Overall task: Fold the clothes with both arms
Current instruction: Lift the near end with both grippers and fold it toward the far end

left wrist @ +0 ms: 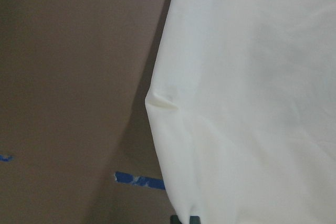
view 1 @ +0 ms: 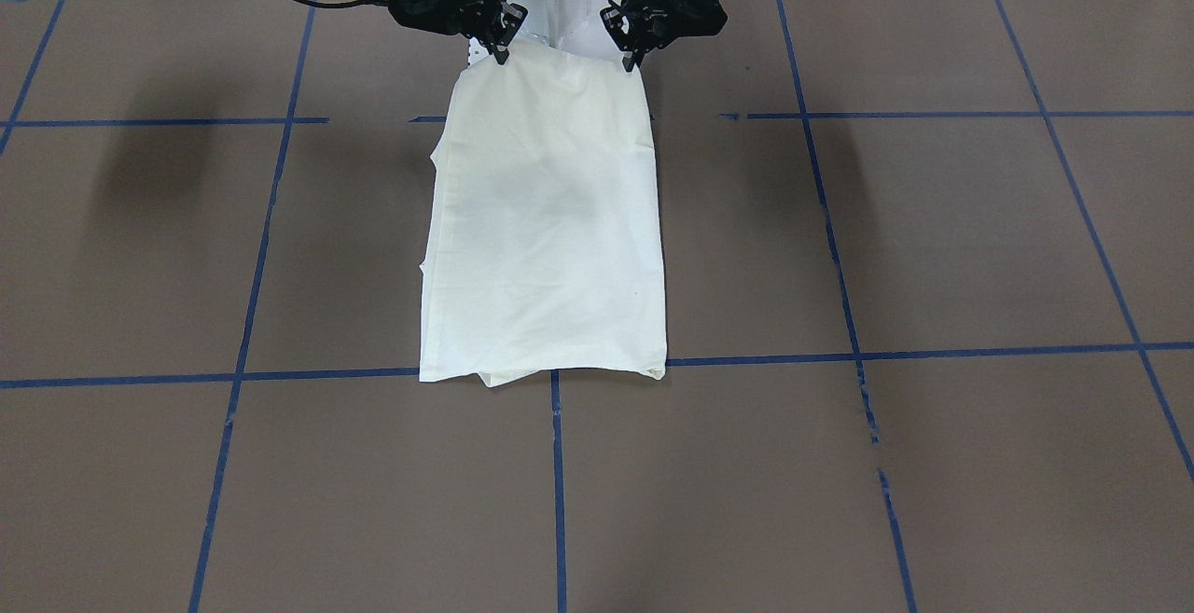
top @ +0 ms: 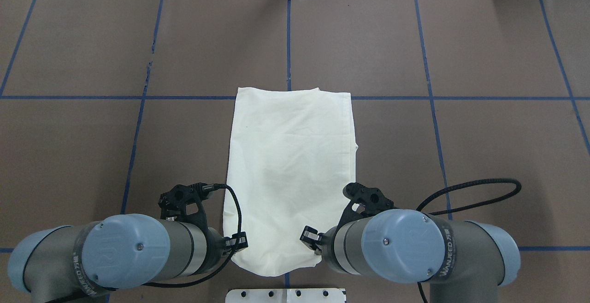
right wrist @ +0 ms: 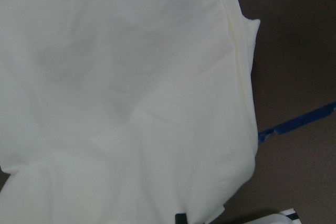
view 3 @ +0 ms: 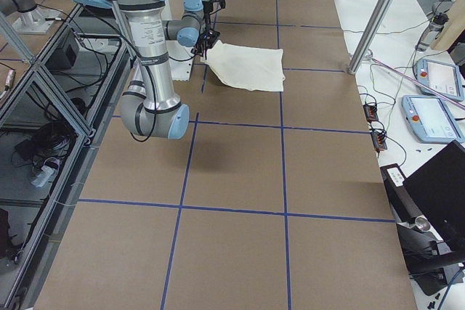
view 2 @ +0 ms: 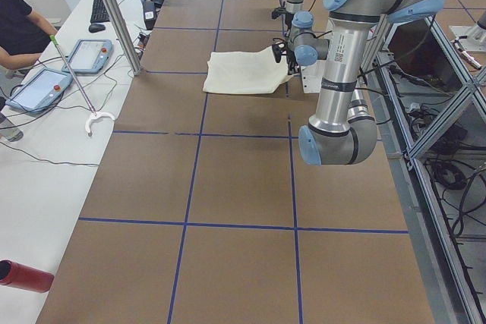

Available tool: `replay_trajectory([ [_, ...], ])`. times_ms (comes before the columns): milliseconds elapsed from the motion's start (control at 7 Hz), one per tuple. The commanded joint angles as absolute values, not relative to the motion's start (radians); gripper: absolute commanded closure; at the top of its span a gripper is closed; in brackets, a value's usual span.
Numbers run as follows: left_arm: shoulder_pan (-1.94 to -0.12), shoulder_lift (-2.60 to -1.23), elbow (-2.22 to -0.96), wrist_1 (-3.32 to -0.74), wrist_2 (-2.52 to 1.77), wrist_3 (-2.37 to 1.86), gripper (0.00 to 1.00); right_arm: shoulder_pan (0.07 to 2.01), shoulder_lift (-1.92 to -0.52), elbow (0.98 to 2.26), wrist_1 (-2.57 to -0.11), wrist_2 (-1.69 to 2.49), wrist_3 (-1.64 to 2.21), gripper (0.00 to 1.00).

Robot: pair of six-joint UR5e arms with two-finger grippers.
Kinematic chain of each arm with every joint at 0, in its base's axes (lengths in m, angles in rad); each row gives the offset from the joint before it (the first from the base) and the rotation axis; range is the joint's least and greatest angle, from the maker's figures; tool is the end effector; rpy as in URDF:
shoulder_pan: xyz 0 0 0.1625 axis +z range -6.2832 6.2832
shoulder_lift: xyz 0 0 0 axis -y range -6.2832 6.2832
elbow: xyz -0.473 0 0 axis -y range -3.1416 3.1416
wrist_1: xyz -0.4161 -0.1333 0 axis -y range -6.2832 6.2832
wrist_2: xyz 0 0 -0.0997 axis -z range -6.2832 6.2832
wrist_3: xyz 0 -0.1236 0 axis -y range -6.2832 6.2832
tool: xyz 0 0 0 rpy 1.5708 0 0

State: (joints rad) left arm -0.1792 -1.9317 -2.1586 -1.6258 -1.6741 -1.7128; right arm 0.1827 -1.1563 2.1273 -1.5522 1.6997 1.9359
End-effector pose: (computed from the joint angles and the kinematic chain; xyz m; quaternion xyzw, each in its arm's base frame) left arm 0.5362 -0.2196 0.2488 -0.0363 0.4812 -0.1155 0.8682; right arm -0.5515 -0.2213 0.2359 -0.0996 -0.4667 0.2081 0.8538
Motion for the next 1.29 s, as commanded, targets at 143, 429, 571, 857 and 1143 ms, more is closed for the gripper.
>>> replay_trajectory([
  [143, -0.330, -2.011, -2.146, -1.621, -1.743, -1.625, 1.00, 0.398, -1.106, 2.099, -1.551, 1.813, 1.864, 1.00],
  [429, -0.469, -2.064, -2.079, -1.634, -1.805, -1.605, 1.00, 0.507, -1.051, 1.954, -1.527, 1.868, 1.847, 1.00],
  [571, -0.516, -2.103, -2.018, -1.638, -1.815, -1.603, 1.00, 0.575, -1.040, 1.883, -1.478, 1.944, 1.845, 1.00],
  [857, -0.561, -2.186, -1.839, -1.724, -1.815, -1.606, 1.00, 0.627, -1.017, 1.780, -1.414, 1.971, 1.839, 1.00],
  [1143, -0.575, -2.203, -1.735, -1.819, -1.812, -1.606, 1.00, 0.640, -0.944, 1.662, -1.413, 1.983, 1.835, 1.00],
])
